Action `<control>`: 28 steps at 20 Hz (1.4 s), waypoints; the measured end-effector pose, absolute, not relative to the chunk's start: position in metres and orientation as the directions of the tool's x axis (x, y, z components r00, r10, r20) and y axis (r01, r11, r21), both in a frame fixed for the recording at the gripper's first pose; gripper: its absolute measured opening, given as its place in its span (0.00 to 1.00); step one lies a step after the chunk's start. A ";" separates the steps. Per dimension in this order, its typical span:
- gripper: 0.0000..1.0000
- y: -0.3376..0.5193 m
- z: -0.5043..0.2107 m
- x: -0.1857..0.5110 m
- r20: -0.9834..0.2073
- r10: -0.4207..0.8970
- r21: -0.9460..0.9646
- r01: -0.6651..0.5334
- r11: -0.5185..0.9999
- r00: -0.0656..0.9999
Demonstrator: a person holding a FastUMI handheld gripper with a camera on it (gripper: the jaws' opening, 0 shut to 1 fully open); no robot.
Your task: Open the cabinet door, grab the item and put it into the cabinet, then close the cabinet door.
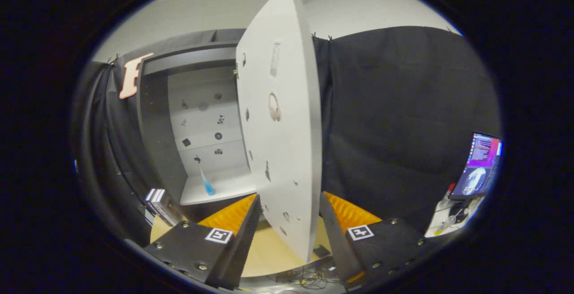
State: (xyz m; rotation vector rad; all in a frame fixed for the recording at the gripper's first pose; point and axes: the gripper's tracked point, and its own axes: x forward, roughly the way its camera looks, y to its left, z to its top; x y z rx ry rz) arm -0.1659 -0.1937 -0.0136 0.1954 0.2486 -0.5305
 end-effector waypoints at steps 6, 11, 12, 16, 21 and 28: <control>0.78 -0.241 -0.018 -0.186 -0.280 -0.568 0.088 0.609 0.788 0.774; 0.78 -0.261 -0.019 -0.171 -0.263 -0.601 0.035 0.631 0.775 0.754; 0.78 -0.265 -0.020 -0.170 -0.260 -0.601 0.028 0.628 0.778 0.756; 0.78 -0.255 -0.017 -0.167 -0.267 -0.530 0.044 0.560 0.827 0.805; 0.78 -0.239 -0.015 -0.163 -0.276 -0.447 0.062 0.480 0.875 0.851; 0.78 -0.168 -0.015 -0.146 -0.294 -0.209 0.136 0.258 0.957 0.933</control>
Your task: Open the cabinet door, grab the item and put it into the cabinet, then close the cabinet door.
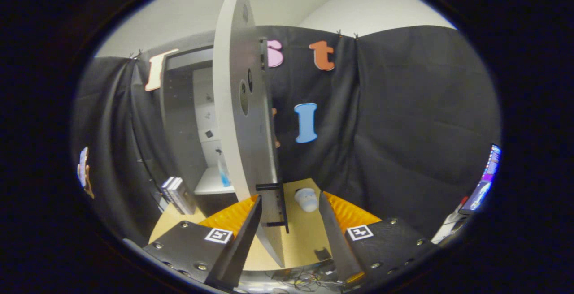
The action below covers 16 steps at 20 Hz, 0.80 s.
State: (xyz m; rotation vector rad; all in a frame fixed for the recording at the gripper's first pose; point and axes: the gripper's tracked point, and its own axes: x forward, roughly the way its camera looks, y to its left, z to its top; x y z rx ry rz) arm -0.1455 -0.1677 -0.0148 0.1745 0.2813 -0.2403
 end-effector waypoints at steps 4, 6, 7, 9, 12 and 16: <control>0.78 -0.129 -0.013 -0.127 -0.292 -0.047 0.190 0.106 0.976 0.955; 0.78 -0.109 -0.015 -0.115 -0.292 0.011 0.211 0.053 0.976 0.956; 0.78 -0.101 -0.017 -0.107 -0.292 0.035 0.219 0.031 0.975 0.956; 0.78 -0.086 -0.022 -0.096 -0.299 0.079 0.229 -0.009 0.973 0.951; 0.78 -0.082 -0.025 -0.086 -0.301 0.157 0.239 -0.085 0.967 0.940; 0.78 -0.078 -0.025 -0.078 -0.295 0.252 0.252 -0.180 0.951 0.921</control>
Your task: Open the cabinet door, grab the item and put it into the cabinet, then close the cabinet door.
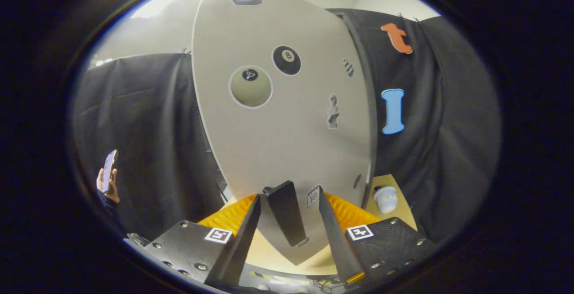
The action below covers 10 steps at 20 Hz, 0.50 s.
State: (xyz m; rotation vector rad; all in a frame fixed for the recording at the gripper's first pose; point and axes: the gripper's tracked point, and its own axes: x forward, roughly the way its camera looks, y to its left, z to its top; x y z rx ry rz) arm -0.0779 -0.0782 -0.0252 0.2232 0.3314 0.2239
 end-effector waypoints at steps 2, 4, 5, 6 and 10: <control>0.78 -0.081 -0.026 -0.075 -0.297 0.270 0.243 -0.201 0.949 0.916; 0.78 -0.080 -0.022 -0.075 -0.295 0.294 0.251 -0.223 0.942 0.909; 0.79 -0.080 -0.023 -0.073 -0.289 0.308 0.251 -0.238 0.938 0.907; 0.82 -0.081 -0.022 -0.074 -0.287 0.316 0.248 -0.248 0.936 0.904; 0.91 -0.076 -0.018 -0.067 -0.270 0.324 0.223 -0.268 0.937 0.907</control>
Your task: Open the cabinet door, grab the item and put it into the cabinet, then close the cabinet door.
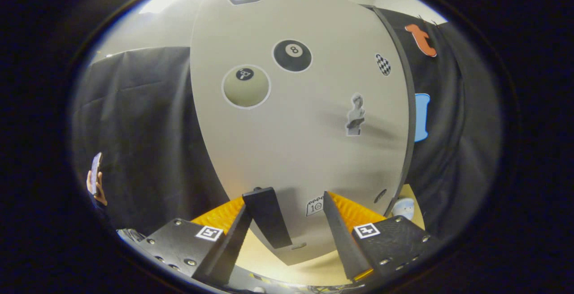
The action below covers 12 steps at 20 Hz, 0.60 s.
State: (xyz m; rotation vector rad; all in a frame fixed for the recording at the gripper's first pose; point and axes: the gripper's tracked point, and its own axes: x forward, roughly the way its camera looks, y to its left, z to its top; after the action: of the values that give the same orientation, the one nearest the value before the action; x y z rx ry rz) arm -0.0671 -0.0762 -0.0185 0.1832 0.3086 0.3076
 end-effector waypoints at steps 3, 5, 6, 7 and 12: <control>0.93 -0.078 -0.019 -0.065 -0.256 0.309 0.199 -0.263 0.944 0.916; 0.96 -0.077 -0.018 -0.064 -0.243 0.306 0.187 -0.265 0.946 0.920; 0.97 -0.076 -0.018 -0.064 -0.239 0.304 0.185 -0.264 0.947 0.922; 0.99 -0.076 -0.018 -0.064 -0.234 0.302 0.184 -0.263 0.947 0.924; 0.99 -0.073 -0.017 -0.064 -0.220 0.294 0.181 -0.257 0.949 0.930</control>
State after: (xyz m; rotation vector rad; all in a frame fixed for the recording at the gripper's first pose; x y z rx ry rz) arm -0.0637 -0.0726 -0.0174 0.1506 0.2473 0.2835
